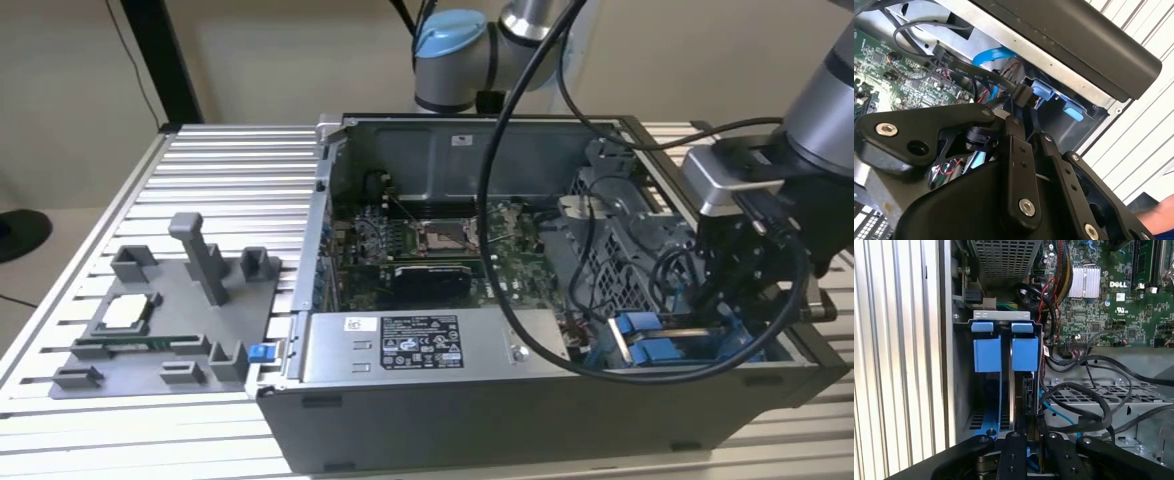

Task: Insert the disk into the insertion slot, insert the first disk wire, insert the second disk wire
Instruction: 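Insert the first disk wire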

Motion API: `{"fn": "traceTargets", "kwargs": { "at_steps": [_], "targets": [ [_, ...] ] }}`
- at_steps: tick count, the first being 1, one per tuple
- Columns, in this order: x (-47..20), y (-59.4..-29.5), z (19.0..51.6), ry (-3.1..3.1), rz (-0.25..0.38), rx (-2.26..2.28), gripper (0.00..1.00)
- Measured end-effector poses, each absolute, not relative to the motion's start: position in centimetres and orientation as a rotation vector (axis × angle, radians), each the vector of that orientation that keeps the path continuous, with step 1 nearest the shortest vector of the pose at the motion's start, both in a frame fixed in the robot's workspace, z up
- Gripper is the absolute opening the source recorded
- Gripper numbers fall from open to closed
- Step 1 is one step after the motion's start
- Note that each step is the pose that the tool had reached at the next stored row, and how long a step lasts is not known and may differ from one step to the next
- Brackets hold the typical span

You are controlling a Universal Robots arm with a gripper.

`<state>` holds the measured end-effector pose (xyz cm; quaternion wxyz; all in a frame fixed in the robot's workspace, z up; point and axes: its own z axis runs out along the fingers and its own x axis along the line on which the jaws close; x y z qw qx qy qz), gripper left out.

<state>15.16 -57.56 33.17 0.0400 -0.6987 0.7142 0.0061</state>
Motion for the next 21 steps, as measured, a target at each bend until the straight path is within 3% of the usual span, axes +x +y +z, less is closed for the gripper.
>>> {"fn": "traceTargets", "kwargs": {
  "at_steps": [7, 16, 21],
  "targets": [
    [15.1, -57.5, 33.0, 2.192, 0.024, -2.136, 0.00],
    [15.2, -57.5, 36.9, 2.196, 0.025, -2.136, 0.00],
    [15.7, -57.5, 37.1, 2.209, 0.054, -2.146, 0.00]
  ]
}}
